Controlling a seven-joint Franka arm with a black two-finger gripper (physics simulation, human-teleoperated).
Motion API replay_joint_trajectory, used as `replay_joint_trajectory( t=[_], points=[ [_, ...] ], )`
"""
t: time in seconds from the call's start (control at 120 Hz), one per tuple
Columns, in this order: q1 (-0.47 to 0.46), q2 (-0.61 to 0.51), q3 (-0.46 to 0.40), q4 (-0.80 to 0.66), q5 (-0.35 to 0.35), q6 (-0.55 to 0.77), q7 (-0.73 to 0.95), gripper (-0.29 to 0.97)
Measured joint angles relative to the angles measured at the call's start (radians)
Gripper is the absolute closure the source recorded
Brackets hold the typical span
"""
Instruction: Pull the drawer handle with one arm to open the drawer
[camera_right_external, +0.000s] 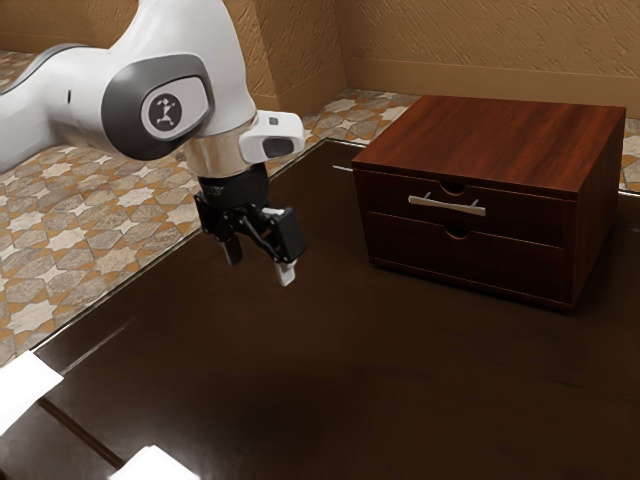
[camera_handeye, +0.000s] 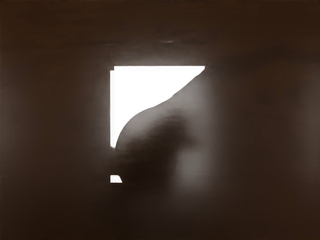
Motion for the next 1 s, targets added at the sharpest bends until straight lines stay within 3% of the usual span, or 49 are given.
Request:
replay_joint_trajectory(
  t=[0.067, 0.133, 0.233, 0.342, 0.4, 0.458, 0.633, 0.725, 0.758, 0.808, 0.867, 1.0],
  points=[
    [0.195, 0.141, -0.181, 0.213, 0.003, -0.043, 0.016, 0.01],
    [0.375, 0.194, -0.245, 0.291, 0.006, -0.08, 0.032, 0.0],
    [0.439, 0.212, -0.267, 0.318, 0.008, -0.117, 0.054, 0.0],
    [0.434, 0.215, -0.263, 0.322, 0.008, -0.141, 0.074, 0.0],
    [0.261, 0.216, -0.069, 0.322, -0.004, -0.147, 0.085, 0.0],
    [0.191, 0.216, 0.009, 0.322, -0.014, -0.152, 0.095, 0.0],
    [0.168, 0.21, 0.049, 0.323, -0.038, -0.161, 0.121, 0.0],
    [0.169, 0.054, 0.018, 0.367, -0.044, -0.144, 0.177, 0.0],
    [0.165, 0.02, -0.003, 0.376, -0.082, -0.135, 0.235, 0.0],
    [0.15, 0.008, -0.027, 0.382, -0.16, -0.128, 0.353, 0.0],
    [0.159, 0.041, -0.09, 0.385, -0.207, -0.115, 0.494, 0.0],
    [0.131, 0.158, -0.241, 0.386, -0.113, -0.009, 0.718, 0.0]
  ],
)
